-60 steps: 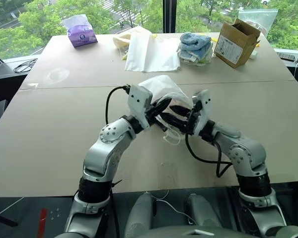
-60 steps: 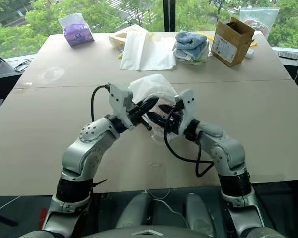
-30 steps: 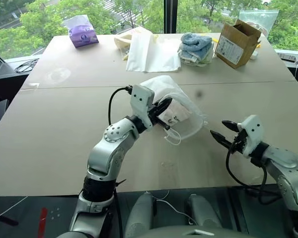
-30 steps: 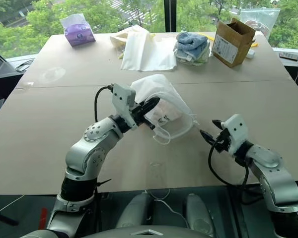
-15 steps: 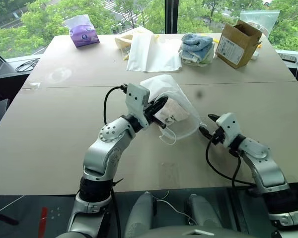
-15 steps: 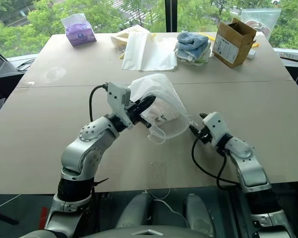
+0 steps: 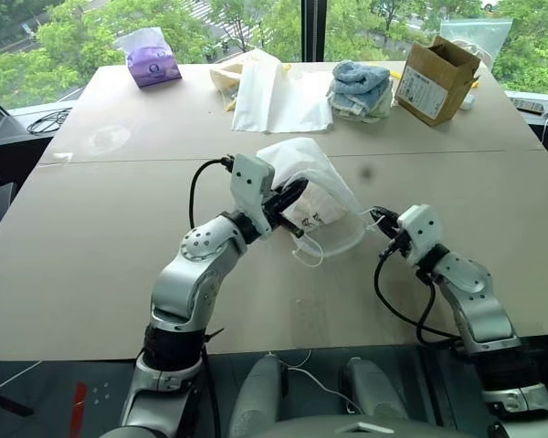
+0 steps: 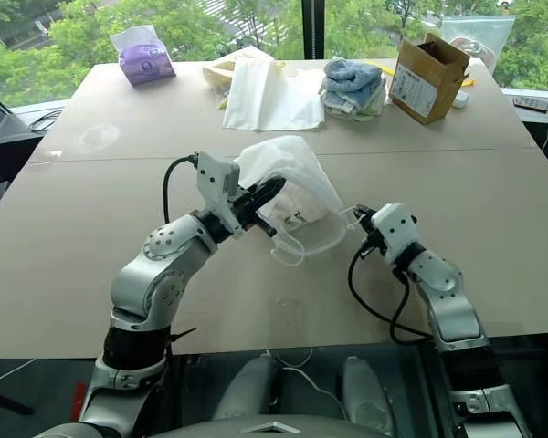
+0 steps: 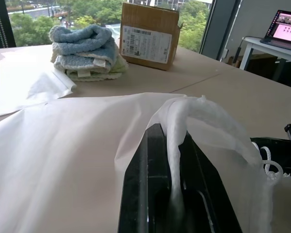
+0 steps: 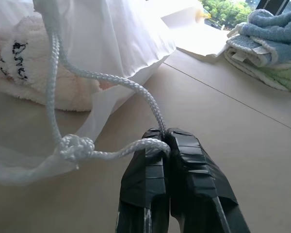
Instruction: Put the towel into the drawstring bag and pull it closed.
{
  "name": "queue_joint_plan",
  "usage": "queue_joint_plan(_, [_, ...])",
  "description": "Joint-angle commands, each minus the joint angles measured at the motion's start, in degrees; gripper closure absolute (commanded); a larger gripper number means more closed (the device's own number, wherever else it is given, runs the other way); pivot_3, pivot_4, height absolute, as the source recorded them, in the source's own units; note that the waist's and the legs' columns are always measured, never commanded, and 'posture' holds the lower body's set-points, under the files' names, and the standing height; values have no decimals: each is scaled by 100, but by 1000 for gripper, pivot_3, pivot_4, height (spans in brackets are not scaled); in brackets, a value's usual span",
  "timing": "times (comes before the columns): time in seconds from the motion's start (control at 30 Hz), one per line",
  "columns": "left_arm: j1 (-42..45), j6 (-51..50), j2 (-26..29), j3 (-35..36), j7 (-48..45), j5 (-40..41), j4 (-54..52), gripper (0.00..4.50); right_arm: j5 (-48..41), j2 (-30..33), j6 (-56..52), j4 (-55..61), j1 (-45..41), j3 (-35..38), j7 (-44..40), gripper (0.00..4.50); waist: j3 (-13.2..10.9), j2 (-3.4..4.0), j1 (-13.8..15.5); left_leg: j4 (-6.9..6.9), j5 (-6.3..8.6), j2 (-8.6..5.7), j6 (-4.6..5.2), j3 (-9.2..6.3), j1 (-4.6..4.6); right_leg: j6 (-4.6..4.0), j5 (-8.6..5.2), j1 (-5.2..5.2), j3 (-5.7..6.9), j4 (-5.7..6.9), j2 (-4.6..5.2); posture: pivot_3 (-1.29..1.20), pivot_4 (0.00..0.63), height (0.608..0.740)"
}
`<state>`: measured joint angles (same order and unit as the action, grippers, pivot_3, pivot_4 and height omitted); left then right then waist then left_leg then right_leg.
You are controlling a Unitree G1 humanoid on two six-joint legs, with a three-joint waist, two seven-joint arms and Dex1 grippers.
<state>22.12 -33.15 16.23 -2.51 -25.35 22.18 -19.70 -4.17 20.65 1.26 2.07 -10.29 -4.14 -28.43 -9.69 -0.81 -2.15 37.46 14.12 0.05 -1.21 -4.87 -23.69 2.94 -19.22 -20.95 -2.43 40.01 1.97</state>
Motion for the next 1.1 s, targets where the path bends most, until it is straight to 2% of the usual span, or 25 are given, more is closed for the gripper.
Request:
queue_joint_plan(0.03, [130, 127, 7, 120, -115, 135, -106, 4500, -25, -137, 157, 305, 3, 214, 290, 4460, 0, 0, -3, 0, 0, 0, 0, 0, 0, 0, 0, 0, 0, 0, 0, 0, 150, 740])
queue_joint_plan(0.13, [191, 150, -113, 210, -130, 294, -148, 3693, -57, -227, 55, 399, -33, 294, 445, 4500, 0, 0, 2, 0, 0, 0, 0, 0, 0, 0, 0, 0, 0, 1, 0, 0, 150, 740])
queue_joint_plan(0.3, [-464, -209, 400, 412, -581, 759, -761, 1407, -31, -277, -25, 452, -33, 229, 517, 4500, 1, 2, -47, -3, 0, 2, 0, 3, 2, 0, 0, -1, -4, 1, -1, 0, 150, 740])
queue_joint_plan(0.4, [-1380, -333, 1221, 735, -1429, 1256, -1308, 1407, -59, -303, -85, 485, -76, 260, 556, 4500, 2, 6, -70, -8, 0, 7, 0, 8, 2, -1, 0, -11, -10, 4, -2, 0, 150, 740])
queue_joint_plan(0.47, [-1683, -345, 1562, 780, -1751, 1472, -1477, 1407, -65, -326, -105, 484, -89, 275, 581, 4500, 0, 13, -14, -16, 0, 10, -1, 12, 3, -1, 0, -15, -15, 5, -3, 0, 150, 740])
queue_joint_plan(0.53, [-1961, -353, 1852, 658, -2115, 1594, -1624, 1407, -45, -349, -112, 468, -90, 267, 586, 4500, 2, 15, 58, 1, 1, 5, 1, -4, 4, -1, 0, 4, 2, 1, -1, 0, 150, 740])
queue_joint_plan(0.6, [-2116, -225, 2019, 359, -2229, 1348, -1640, 1407, -20, -373, -122, 467, -91, 245, 589, 4500, 2, 15, 65, 0, 2, 0, 4, 1, 21, -1, -1, 26, -4, -7, 4, 0, 150, 740])
queue_joint_plan(0.83, [-2030, -258, 1343, -280, -1436, 905, -1172, 1407, 16, -445, -195, 591, -55, 190, 643, 4500, 2, 18, 22, -9, 10, 5, 17, 2, 34, -1, -1, 28, -6, 1, -3, 0, 150, 740])
queue_joint_plan(1.0, [-1796, -283, 1080, -288, -1491, 1205, -1375, 1407, 43, -473, -259, 706, 14, 167, 704, 4500, 2, 18, 0, -8, 10, 4, 17, 5, 32, -1, -1, 27, -9, 0, -1, 0, 150, 740])
queue_joint_plan(1.1, [-1440, -698, 976, -198, -1259, 1421, -1177, 1407, 91, -512, -288, 753, 69, 151, 744, 4500, 3, 18, 0, -9, 10, 5, 16, 3, 35, -1, -1, 28, -7, 3, -2, 0, 150, 740])
